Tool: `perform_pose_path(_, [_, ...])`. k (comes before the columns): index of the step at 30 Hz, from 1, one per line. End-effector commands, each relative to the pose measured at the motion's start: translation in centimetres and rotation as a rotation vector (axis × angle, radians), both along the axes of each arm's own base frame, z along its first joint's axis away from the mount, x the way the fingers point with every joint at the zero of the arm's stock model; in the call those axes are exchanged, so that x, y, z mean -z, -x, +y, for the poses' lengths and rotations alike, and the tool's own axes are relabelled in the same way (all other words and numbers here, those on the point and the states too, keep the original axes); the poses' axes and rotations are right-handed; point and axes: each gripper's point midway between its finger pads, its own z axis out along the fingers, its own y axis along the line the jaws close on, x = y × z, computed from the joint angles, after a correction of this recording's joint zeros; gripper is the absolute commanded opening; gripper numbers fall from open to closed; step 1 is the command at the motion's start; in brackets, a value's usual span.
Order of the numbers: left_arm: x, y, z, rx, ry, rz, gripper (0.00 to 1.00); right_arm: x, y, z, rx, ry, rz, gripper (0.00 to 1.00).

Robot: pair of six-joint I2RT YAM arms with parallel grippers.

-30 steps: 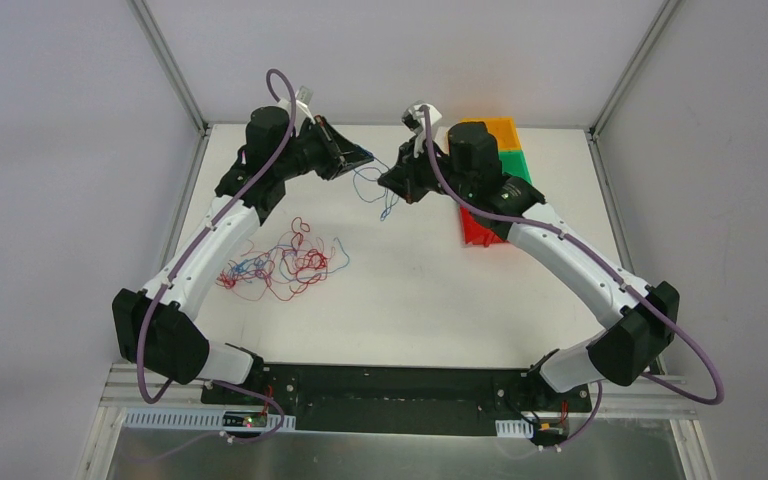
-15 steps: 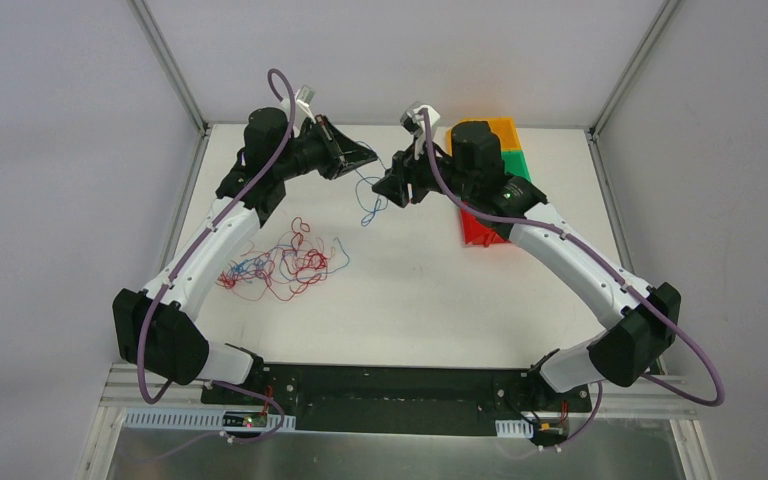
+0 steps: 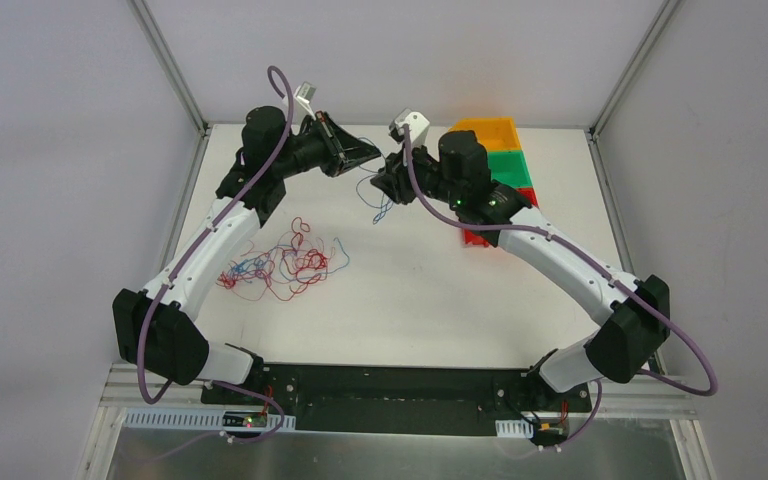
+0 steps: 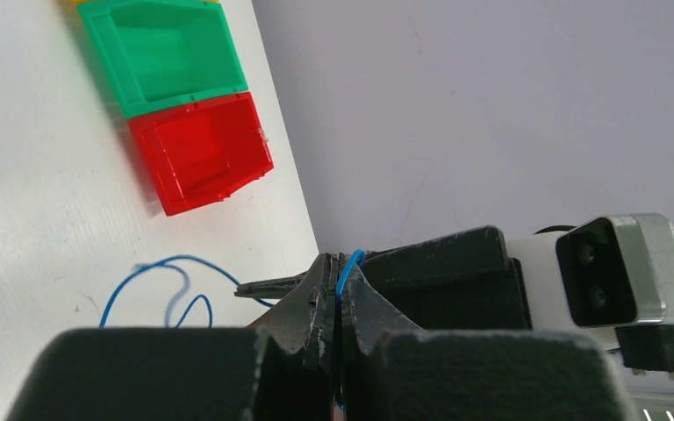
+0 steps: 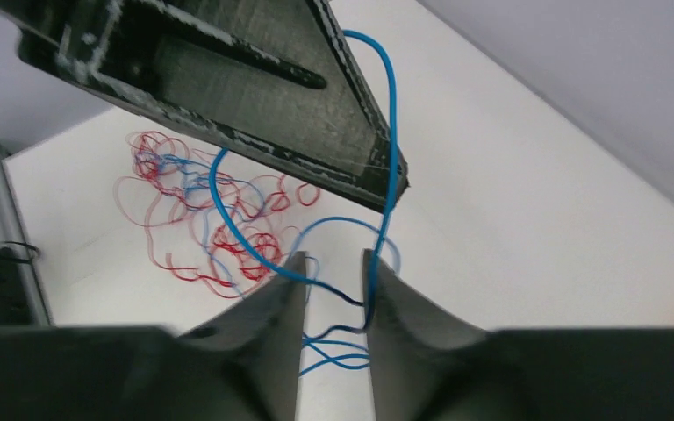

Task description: Untangle the cables

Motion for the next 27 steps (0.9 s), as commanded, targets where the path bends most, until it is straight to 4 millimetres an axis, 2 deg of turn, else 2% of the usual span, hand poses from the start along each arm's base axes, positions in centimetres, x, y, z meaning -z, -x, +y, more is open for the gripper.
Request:
perform_pose_path(1, [-2.7,0.9,0.2,0.018,0.048,-0.068,0.0,-3.4,-1.5,-0.9,0.086,-0.085,-0.156,0.19])
perform_pose_path(3, [-2.4,0.8,0.3,0.008,0.04,-0.061,0.0,-3.6,-1.1,-1.1,0.076,-0.109,-0.156,0.0])
perform_pose_path(4, [-2.2,0.7,0.5,0.0,0.031,-0.061,0.03,-3.8,-1.0,-1.3,0.071,-0.121,-0.151,0.0])
perform_pose_path(9, [-1.4,-0.1,2.6,-0.051,-0.043,-0.088,0.48,-4.0,-1.2,-3.1,0.072,-0.137,-0.085,0.0])
perform_pose_path(11, [-1.2,-0.5,4.1,-0.063,-0.093,-0.128,0.63,-3.8,-2.7,-4.9,0.114,-0.144,-0.028,0.0])
perform_pose_path(13, [-0.6,-0.7,5.6,-0.082,-0.155,-0.142,0.82,-3.6,-4.1,-6.7,0.146,-0.155,0.037,0.0])
perform_pose_path(15, [-0.1,-0.8,7.2,-0.104,-0.212,-0.16,0.95,-3.8,-6.0,-8.5,0.196,-0.176,0.065,0.0])
perform_pose_path(17, [0.5,-0.9,8.5,-0.121,-0.263,-0.179,0.99,-3.5,-8.0,-10.4,0.253,-0.171,0.084,0.0])
perform_pose_path(21, [1.4,-0.5,10.1,-0.129,-0.368,-0.235,0.99,-4.1,-14.3,-14.9,0.39,-0.21,0.036,0.0])
perform_pose_path(23, [1.7,-0.2,10.4,-0.126,-0.404,-0.262,0.99,-3.1,-17.9,-17.0,0.46,-0.193,0.023,0.0])
perform_pose_path(27, [2.4,0.2,10.7,-0.123,-0.445,-0.28,0.99,-1.6,-23.6,-20.2,0.554,-0.187,-0.022,0.0])
